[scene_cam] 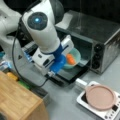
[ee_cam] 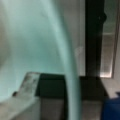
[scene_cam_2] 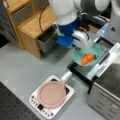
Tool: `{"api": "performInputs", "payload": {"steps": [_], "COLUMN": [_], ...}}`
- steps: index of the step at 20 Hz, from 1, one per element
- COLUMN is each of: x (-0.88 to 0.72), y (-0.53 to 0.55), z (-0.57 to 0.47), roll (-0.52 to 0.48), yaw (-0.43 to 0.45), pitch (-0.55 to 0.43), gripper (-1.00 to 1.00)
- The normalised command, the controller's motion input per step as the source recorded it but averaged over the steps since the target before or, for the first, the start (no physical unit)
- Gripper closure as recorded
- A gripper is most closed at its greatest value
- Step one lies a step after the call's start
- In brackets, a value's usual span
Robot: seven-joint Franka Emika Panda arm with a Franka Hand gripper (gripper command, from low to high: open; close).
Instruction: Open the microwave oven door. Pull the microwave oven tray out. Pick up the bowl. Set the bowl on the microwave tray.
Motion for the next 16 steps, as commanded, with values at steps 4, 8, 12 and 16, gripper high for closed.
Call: {"api": "performInputs", "payload": {"steps": [4,8,12,16], "x": [-0.3,-0.26,-0.29,-0.41], "y": [0.32,0.27,0.26,0.38], "z": [-0.11,-0.15,-0.16,-0.15], "roll": [-0.027,-0.038,-0.032,-0.045], "yaw": [-0.159,-0.165,-0.218,-0.217], "pitch": [-0.252,-0.238,-0.23,-0.228], "gripper": [1.0,1.0,1.0,1.0]}}
